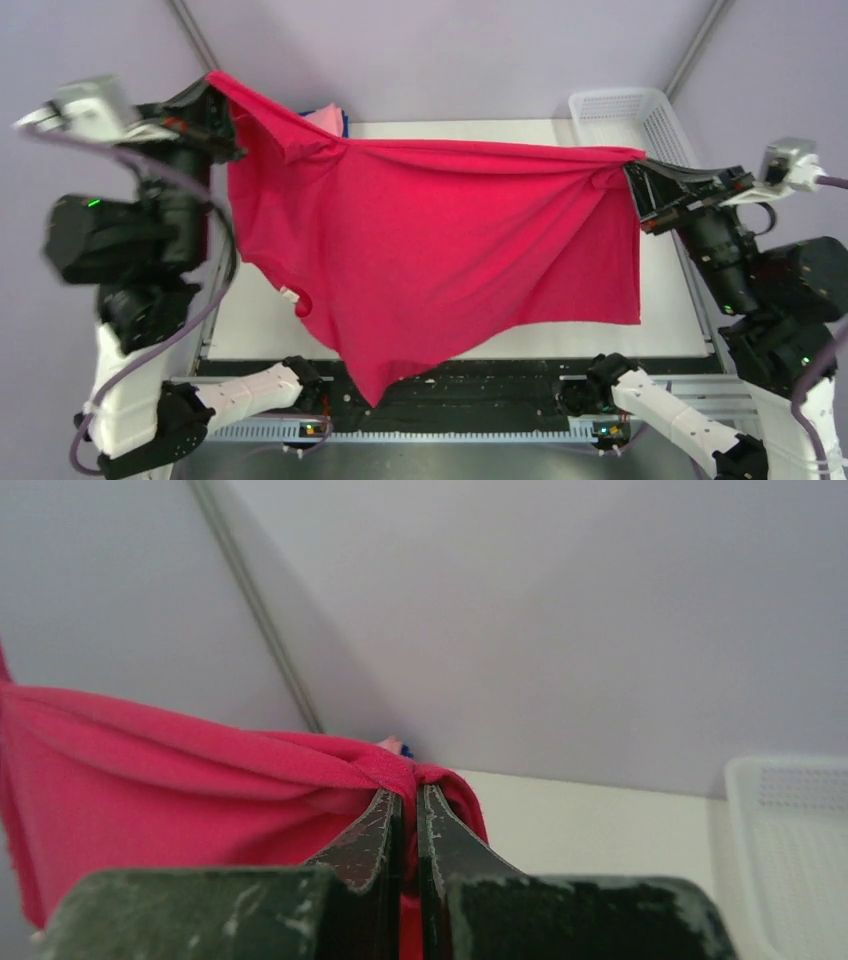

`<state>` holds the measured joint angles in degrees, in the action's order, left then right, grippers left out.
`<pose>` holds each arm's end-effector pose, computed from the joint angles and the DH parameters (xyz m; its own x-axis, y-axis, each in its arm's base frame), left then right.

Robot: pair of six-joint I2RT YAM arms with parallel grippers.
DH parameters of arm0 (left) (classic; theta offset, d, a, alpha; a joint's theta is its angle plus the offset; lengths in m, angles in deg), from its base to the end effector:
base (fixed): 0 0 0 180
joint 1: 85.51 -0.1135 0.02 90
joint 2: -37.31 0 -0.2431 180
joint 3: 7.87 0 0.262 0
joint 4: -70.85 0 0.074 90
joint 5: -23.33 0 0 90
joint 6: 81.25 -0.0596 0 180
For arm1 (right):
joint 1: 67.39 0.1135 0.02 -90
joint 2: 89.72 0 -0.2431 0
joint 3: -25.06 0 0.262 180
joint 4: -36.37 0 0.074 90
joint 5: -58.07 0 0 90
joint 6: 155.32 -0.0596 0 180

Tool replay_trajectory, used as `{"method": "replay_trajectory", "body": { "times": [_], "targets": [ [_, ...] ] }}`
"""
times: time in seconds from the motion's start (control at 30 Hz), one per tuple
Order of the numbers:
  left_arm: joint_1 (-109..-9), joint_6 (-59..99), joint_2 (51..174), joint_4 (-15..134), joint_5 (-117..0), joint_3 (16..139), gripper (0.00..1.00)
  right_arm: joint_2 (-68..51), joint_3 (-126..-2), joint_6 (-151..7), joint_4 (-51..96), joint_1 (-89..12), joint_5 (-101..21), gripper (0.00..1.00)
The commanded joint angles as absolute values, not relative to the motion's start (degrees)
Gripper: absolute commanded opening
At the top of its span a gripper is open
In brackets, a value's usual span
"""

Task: Fold and stack the t-shirts
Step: Flatten out the tshirt

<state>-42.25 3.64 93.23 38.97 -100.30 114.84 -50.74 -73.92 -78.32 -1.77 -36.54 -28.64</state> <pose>0.0870 -0.0366 0.6264 0.4365 -0.3089 -0.8450 0.2018 0.9489 -0.2426 0.0755 0.0411 0.5430 0.2066 0.3850 -0.8995 -0.5262 0.8188 0.2296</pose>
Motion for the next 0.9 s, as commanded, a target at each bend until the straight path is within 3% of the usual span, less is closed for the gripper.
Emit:
{"method": "replay_trajectory", "body": {
  "times": [0.0, 0.1, 0.2, 0.33, 0.43, 0.47, 0.53, 0.6, 0.63, 0.73, 0.87],
  "targets": [
    [-45.98, -3.43, 104.27, 54.2, -115.69, 107.1, 0.0, -49.58, -66.76, -77.51, -1.06, -36.88, -11.7, 0.0],
    [-59.06, 13.71, 114.68, 41.78, -105.36, 110.54, 0.0, -45.37, -60.04, -77.98, -0.28, -36.87, 2.79, 0.0],
    [-63.25, 15.69, 126.38, 42.5, -107.8, 109.36, 0.0, -38.71, -53.71, -81.1, 0.07, -37.87, 11.3, 0.0],
    [-64.97, 17.78, 143.44, 44.6, -102.35, 110.77, 0.04, -26.58, -44.53, -86.6, 8.22, -50.54, -6.53, 0.01],
    [-65.93, 20.47, 160.61, 39.64, -101.5, 122.08, 0.05, -13.78, -41.15, -87.59, 23.16, -57.1, -18.56, 0.1],
    [-66.4, 21.19, 165.51, 37.29, -100.8, 128.74, 0.15, -8.78, -42.82, -87.16, 26.35, -58.34, -20.73, 0.15],
    [-67.14, 22.14, 173.92, 33.42, -100.32, 138.65, 0.46, 1.56, -49.99, -86.75, 27.55, -60.25, -24.43, 0.41],
    [-67.62, 23.18, 177.95, 32.13, -99.93, 143.7, 0.9, 10.7, -59.17, -86.56, 22.91, -61.55, -25.85, 0.6],
    [-67.73, 23.23, 177.88, 33.15, -99.33, 143.22, 0.97, 13.87, -63.51, -85.86, 19.82, -61.71, -26.2, 0.68],
    [-67.81, 23.29, 174.01, 37.0, -96.15, 136.86, 0.99, 17.44, -68.08, -83.87, 16.49, -61.68, -28.42, 0.82],
    [-67.79, 25.72, 167.19, 37.36, -94.11, 129.51, 0.99, 12.49, -63.62, -84.55, 17.88, -61.69, -29.18, 0.96]
  ]
}}
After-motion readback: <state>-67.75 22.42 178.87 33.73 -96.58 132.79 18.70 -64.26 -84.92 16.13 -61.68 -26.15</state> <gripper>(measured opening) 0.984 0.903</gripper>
